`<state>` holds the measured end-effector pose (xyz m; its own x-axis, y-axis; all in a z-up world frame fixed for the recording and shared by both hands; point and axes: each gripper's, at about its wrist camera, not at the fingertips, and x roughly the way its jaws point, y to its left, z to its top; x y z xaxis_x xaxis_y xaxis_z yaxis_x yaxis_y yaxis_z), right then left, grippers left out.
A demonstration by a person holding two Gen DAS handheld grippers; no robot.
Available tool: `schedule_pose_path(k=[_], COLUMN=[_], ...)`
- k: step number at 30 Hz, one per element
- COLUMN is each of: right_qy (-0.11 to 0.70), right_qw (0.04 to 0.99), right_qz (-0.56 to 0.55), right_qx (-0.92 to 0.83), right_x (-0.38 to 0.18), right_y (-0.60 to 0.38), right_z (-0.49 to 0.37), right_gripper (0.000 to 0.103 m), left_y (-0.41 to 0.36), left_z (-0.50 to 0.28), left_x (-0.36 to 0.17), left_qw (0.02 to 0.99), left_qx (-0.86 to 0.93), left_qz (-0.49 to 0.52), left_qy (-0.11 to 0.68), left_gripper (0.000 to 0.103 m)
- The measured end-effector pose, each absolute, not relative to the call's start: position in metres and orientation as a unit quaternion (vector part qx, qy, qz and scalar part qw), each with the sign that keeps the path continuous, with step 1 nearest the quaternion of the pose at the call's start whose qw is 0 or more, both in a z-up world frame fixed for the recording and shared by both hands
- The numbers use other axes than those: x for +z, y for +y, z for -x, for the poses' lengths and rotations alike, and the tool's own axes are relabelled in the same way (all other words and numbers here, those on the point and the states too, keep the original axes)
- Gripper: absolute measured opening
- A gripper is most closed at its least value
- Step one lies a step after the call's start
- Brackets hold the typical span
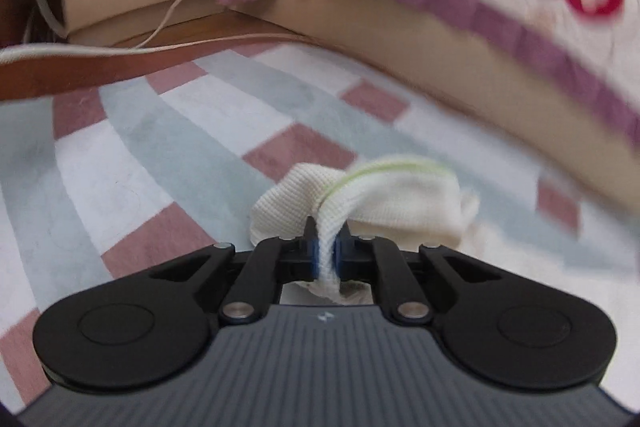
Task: Fold clothes
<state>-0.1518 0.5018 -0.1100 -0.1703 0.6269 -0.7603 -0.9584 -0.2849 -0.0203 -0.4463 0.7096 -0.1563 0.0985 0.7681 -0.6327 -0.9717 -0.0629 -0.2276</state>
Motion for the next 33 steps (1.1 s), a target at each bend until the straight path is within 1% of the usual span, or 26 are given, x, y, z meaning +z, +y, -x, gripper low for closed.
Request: schedule_pose_path(k=[5,8,10,12,18,20,24,25,26,28,29,33], right_qy=[0.249,0.246,0.241,0.236,0.247,0.257,0.297,0.306,0.311,0.316,0.317,0.322], right_qw=[0.524,0.515,0.513,0.516,0.513,0.515,0.517,0.517,0.519,0.527,0.533,0.561], right_qz=[0.326,0.326,0.330,0.336,0.347,0.346,0.329,0.322,0.315,0.305,0.299,0.280], right_qx=[0.747,0.754,0.755,0.752,0.746,0.741,0.732,0.732,0.731,0.728,0.726,0.709], right_x=[-0.113,-0.118,-0.121,-0.124,-0.132,-0.135,-0.142,-0.143,-0.143,-0.142,-0.141,-0.137], right_y=[0.521,0.533,0.539,0.544,0.542,0.538,0.532,0.531,0.530,0.528,0.527,0.525], right_z=[0.184,0.203,0.212,0.218,0.219,0.217,0.210,0.208,0.206,0.202,0.200,0.189], right_gripper=[0.016,0.017,0.020,0.029,0.041,0.041,0.042,0.042,0.042,0.042,0.042,0.042], left_y=[0.705,0.708,0.710,0.712,0.717,0.718,0.722,0.722,0.723,0.720,0.718,0.708], left_z=[0.509,0.548,0.561,0.564,0.571,0.574,0.579,0.578,0.576,0.569,0.566,0.564], left_x=[-0.128,-0.134,-0.141,-0.142,-0.146,-0.147,-0.150,-0.148,-0.145,-0.135,-0.130,-0.120], left_qw=[0.646,0.631,0.616,0.606,0.575,0.565,0.543,0.549,0.565,0.591,0.602,0.603], left_qx=[0.673,0.661,0.667,0.674,0.693,0.700,0.712,0.709,0.700,0.692,0.689,0.700], left_qz=[0.359,0.407,0.419,0.423,0.433,0.436,0.442,0.440,0.436,0.416,0.404,0.382], left_qy=[0.038,-0.009,-0.015,-0.021,-0.037,-0.042,-0.053,-0.047,-0.033,-0.001,0.016,0.023], left_gripper=[0.006,0.006,0.006,0.006,0.006,0.010,0.027,0.036,0.043,0.045,0.048,0.054])
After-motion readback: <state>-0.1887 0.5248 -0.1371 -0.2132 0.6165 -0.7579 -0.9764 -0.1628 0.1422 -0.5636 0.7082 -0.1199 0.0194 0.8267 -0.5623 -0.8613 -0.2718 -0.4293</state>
